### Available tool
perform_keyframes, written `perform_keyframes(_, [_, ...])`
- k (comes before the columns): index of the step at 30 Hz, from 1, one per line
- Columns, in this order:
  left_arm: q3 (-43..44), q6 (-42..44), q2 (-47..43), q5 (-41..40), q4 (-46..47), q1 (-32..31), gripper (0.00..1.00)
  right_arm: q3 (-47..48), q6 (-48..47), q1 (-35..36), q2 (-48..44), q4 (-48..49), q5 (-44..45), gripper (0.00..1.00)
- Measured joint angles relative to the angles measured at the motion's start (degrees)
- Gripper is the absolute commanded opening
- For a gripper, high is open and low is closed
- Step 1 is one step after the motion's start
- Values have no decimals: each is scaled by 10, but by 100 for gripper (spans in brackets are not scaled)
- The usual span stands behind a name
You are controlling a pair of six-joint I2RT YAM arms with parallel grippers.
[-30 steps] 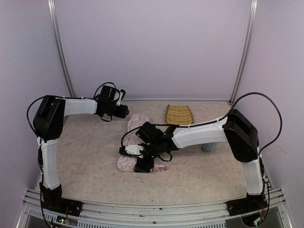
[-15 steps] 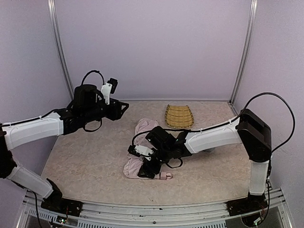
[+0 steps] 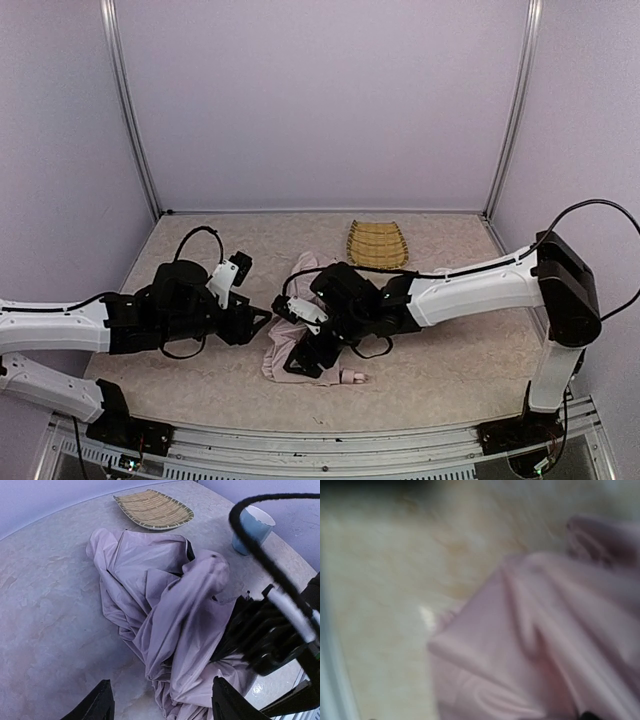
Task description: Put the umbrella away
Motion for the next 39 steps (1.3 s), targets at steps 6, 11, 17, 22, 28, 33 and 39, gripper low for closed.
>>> perform_keyframes(6, [-3,-22,37,-2,23,-39,67,-23,37,5,-114,-10,19,92])
perform_keyframes(11, [35,-8,149,-18,16,-46,65,-17,36,-35,-147,-24,42,94])
perform_keyframes(17, [91,20,205,-38,16,-46,65,-11,4,-97,-140,-50,44,93])
perform_keyframes(22, [72,33,197,-33,37,-46,65,-10,-9,-123,-140,-57,35,92])
perform_keyframes(28, [16,33,117,-8,33,-74,67,-5,-22,-134,-143,-81,27,84])
perform_keyframes(33, [13,42,8,43,31,-104,69,-52,-23,-166,-174,-91,-4,76])
perform_keyframes(39, [17,43,-14,54,65,-95,68,-124,5,-205,-170,-93,-56,79])
